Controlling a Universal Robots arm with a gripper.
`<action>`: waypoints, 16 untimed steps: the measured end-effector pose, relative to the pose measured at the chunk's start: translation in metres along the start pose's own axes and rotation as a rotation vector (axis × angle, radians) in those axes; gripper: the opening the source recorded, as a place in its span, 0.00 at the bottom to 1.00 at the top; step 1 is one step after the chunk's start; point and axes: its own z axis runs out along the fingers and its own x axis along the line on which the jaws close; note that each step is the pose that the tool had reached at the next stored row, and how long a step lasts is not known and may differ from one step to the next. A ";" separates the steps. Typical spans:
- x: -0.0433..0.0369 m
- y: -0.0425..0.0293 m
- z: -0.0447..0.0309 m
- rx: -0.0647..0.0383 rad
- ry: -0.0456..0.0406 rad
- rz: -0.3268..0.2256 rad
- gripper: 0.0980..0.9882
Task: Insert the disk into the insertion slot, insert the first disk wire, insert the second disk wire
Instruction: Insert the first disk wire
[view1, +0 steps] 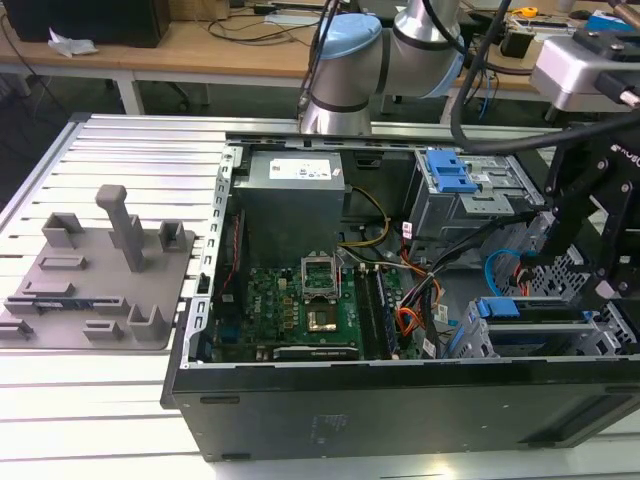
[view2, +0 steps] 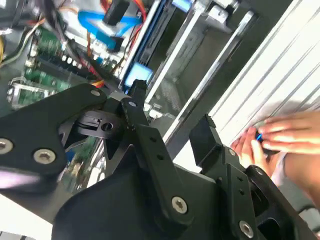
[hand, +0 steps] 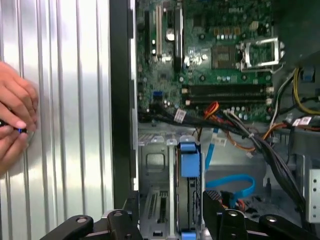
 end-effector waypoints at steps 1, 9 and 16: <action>0.0000 0.0000 -0.0001 0.014 -0.0001 0.002 0.59; -0.0278 0.0021 -0.0005 0.026 0.0892 0.013 0.59; -0.0716 0.0018 -0.0015 0.029 0.1851 0.008 0.59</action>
